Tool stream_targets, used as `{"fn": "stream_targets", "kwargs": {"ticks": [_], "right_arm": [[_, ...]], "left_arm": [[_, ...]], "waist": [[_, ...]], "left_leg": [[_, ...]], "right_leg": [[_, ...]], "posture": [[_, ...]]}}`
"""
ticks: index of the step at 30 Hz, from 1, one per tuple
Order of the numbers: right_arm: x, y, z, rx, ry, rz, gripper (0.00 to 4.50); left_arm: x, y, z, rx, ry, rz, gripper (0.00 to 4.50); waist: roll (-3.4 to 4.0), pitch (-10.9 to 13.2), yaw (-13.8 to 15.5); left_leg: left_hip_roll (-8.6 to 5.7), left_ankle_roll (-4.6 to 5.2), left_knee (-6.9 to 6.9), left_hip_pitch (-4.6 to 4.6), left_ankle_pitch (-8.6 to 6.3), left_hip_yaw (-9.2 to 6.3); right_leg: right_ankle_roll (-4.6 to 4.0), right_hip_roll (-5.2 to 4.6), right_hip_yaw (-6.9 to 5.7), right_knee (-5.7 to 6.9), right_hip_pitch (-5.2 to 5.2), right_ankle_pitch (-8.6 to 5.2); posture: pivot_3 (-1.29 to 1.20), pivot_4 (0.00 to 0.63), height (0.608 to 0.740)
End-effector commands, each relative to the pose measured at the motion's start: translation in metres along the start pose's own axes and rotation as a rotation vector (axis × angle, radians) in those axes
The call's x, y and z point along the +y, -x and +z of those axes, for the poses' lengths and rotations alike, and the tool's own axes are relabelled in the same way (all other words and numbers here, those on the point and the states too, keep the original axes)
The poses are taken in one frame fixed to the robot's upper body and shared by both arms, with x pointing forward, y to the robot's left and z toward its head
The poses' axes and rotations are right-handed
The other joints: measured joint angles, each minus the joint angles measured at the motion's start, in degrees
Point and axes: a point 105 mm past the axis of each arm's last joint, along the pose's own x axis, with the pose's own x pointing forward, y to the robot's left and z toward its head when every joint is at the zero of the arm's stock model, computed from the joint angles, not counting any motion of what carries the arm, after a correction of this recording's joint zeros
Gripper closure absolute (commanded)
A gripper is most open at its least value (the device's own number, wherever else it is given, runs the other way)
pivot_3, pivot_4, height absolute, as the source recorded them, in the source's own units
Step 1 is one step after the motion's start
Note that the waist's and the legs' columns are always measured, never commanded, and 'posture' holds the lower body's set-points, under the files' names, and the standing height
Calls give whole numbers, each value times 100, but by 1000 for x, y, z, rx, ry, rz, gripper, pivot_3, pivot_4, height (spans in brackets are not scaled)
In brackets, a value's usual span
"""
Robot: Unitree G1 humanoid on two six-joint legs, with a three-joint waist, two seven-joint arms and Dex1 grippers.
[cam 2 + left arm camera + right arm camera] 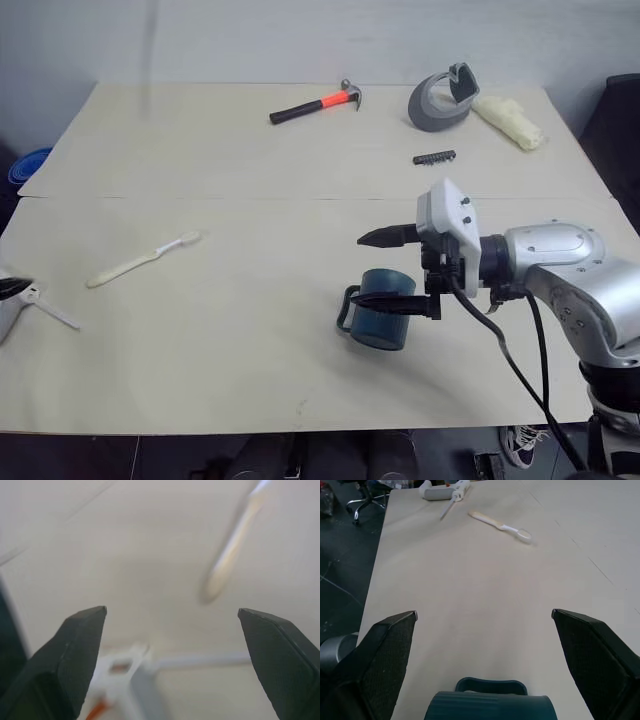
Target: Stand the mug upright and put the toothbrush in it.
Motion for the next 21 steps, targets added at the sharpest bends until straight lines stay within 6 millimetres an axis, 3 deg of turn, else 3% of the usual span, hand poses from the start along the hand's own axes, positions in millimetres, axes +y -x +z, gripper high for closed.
{"fn": "stream_targets", "kwargs": {"ticks": [1, 2, 7, 10, 13, 18, 21], "right_arm": [[11, 4, 8, 13, 22, 0, 0], [11, 4, 8, 19, 20, -3, 0], [16, 16, 12, 58, 26, -4, 0], [23, 25, 15, 87, 29, 13, 0], [20, 28, 12, 102, -1, -38, 0], [22, 30, 5, 130, -25, -75, 0], [22, 34, 5, 135, -27, -92, 0]], "left_arm": [[-46, -7, 56, -162, -46, -240, 28], [-54, -12, 60, -171, -42, -276, 28], [-91, -82, 67, -55, 139, -339, 28], [-115, -117, 91, -25, 147, -376, 28], [-131, -125, 109, -12, 114, -422, 28], [-155, -136, 117, 85, 172, -529, 28], [-167, -153, 123, 154, 215, -553, 28]], "waist": [[4, 2, -21], [5, 2, -26], [24, -1, 12], [14, 0, 88], [-19, -8, 83], [-13, -6, 62], [-14, -5, 105]], "left_leg": [[0, 0, -1, 1, 0, 1], [-1, 0, 0, 2, 0, 2], [-9, 6, 7, 13, 4, 5], [-21, 10, 10, 13, 8, 13], [-32, 7, 25, 0, 5, 6], [-29, 6, 16, 6, 3, 17], [-26, 7, 29, 6, 5, 15]], "right_leg": [[0, 0, 1, 0, 1, 0], [0, 1, 2, 1, 1, 0], [0, 0, 11, 17, 11, 0], [1, 3, 21, 25, 7, 4], [2, 9, 19, 24, 4, 6], [2, 11, 24, 15, 2, 5], [3, 11, 26, 19, 6, 6]], "posture": [[0, 150, 740], [0, 150, 740], [0, 150, 740], [0, 150, 740], [0, 150, 740], [0, 150, 740], [0, 150, 740]]}}
